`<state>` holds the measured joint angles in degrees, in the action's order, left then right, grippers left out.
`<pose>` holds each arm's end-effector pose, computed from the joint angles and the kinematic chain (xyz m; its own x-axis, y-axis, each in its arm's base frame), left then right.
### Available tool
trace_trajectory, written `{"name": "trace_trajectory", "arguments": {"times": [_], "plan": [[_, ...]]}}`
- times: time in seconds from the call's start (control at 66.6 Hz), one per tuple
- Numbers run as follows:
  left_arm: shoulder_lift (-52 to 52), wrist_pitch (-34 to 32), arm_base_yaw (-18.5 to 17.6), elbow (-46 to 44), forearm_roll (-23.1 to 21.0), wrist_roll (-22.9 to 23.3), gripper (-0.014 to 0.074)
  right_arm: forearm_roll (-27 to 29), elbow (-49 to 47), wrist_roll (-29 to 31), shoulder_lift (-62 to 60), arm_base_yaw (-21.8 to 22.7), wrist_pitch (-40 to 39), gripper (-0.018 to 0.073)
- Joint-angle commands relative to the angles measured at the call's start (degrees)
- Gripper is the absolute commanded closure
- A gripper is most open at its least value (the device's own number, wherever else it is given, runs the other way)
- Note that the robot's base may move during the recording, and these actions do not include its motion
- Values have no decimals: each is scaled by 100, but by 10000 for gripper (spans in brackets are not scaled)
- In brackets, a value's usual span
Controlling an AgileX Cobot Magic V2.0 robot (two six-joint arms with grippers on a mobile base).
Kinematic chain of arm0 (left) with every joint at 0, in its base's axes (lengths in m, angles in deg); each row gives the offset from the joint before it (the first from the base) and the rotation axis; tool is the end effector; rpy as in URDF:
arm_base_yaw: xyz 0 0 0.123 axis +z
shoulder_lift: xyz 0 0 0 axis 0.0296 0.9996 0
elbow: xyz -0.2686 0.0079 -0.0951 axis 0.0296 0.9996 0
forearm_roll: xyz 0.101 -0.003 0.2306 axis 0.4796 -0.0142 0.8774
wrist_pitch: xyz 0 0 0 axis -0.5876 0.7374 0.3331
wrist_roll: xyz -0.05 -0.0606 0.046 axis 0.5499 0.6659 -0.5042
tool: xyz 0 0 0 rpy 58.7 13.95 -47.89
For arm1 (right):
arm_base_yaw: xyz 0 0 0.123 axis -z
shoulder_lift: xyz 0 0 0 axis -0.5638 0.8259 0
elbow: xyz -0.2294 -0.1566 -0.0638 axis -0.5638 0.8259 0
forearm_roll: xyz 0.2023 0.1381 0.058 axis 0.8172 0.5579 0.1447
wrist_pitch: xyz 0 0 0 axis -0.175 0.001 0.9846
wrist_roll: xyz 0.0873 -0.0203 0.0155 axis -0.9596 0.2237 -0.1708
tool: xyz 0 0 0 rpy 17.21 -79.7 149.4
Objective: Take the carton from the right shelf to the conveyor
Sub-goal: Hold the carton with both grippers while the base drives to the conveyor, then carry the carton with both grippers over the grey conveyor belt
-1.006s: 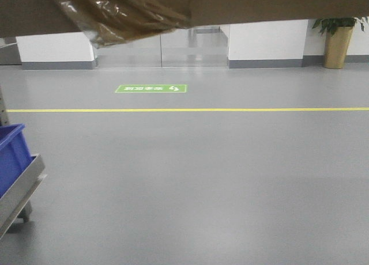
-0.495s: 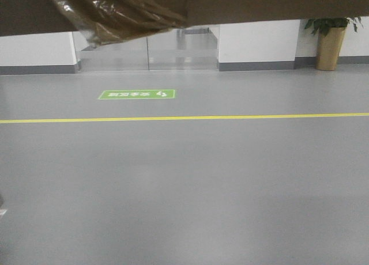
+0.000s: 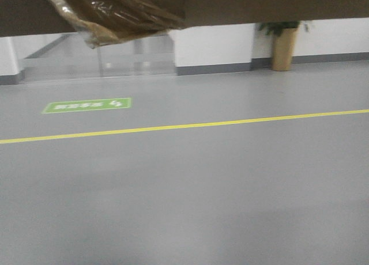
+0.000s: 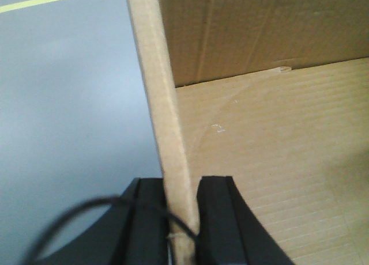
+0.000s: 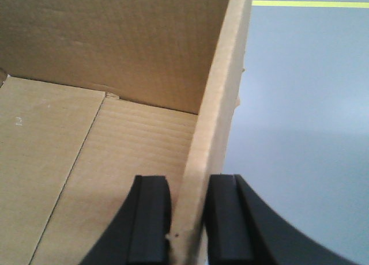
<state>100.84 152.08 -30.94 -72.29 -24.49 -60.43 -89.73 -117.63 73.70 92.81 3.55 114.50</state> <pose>0.2034 -0.0958 0.5045 -0.5976 0.0506 -0.8002 0.1325 0.9905 -0.0364 0.1953 0.1070 0.5077 -0.5494 -0.1472 -0.8225 -0.3667 0.9270 0.0791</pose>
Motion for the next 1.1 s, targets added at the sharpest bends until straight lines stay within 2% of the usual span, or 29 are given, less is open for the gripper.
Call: {"name": "trace_trajectory", "arguments": {"times": [0.0, 0.495, 1.081], "plan": [[-64, -296, -75, -56, -223, -32, 614, 153, -32, 53, -73, -31, -356, 628], [-64, -296, -75, -56, -92, -32, 614, 153, -32, 53, -73, -31, -369, 628], [-64, -296, -75, -56, 757, -32, 614, 153, -32, 53, -73, -31, -369, 628]]}}
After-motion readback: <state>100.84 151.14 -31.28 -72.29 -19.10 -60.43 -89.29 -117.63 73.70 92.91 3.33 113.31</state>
